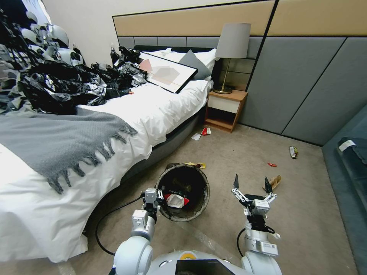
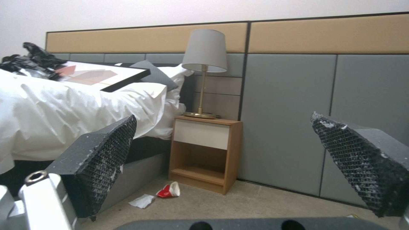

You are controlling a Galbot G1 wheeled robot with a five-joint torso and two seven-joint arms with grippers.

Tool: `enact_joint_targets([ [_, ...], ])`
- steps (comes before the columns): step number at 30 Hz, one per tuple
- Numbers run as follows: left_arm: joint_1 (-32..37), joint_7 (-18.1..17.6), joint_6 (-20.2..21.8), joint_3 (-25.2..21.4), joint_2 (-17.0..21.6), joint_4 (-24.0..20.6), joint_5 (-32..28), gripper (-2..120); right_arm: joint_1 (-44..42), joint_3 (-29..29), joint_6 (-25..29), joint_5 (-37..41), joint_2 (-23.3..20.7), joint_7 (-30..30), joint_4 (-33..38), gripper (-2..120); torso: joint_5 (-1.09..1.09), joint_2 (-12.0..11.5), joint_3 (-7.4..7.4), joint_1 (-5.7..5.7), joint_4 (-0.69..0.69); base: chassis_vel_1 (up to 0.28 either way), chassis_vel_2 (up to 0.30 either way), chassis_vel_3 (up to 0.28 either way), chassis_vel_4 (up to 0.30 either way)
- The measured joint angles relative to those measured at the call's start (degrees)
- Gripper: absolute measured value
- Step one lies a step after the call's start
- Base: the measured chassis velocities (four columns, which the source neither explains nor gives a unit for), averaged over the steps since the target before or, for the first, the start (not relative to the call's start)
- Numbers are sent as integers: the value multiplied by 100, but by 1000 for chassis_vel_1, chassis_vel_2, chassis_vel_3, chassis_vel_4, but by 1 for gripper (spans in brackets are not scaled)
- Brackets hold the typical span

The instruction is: Pick up the trash bin, then pick up the garbage from the floor and place it into the trash bin.

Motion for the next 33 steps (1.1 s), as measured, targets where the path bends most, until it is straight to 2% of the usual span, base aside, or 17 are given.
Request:
enact_joint_targets([
  [21,0,1,0,0,0,0,0,0,16,6,-4,-54,-4,-81,15,100,0,0,0,0,0,-88,-88,-87,-84],
  [33,0,0,0,0,0,0,0,0,92,90,274,-199,-5,-238,-47,100,1,0,0,0,0,-121,-128,-118,-116],
])
